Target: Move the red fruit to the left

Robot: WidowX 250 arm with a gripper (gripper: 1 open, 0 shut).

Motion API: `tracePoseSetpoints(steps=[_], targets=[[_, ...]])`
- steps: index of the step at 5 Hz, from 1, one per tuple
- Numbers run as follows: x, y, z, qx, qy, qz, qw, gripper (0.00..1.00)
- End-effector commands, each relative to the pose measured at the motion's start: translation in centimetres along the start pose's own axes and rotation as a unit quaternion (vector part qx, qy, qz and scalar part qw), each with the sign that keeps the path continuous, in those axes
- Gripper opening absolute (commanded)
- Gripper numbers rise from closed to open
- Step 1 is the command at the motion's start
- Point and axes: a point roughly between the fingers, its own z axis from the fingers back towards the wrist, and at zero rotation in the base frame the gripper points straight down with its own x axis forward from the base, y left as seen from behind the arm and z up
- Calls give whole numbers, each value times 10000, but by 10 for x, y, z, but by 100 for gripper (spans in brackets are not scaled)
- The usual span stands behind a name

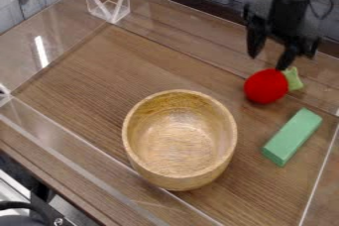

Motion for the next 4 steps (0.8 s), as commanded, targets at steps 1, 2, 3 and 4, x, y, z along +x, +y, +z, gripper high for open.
tracePoseSetpoints(steps=[1, 2, 3, 4], targets=[[4, -2, 0, 1, -245, 7, 9997, 0], [7, -8, 12, 9, -365, 199, 9991, 0], [10, -12, 27, 18, -500, 429, 9978, 0], [16, 9, 48, 59, -646, 702, 9954, 0]])
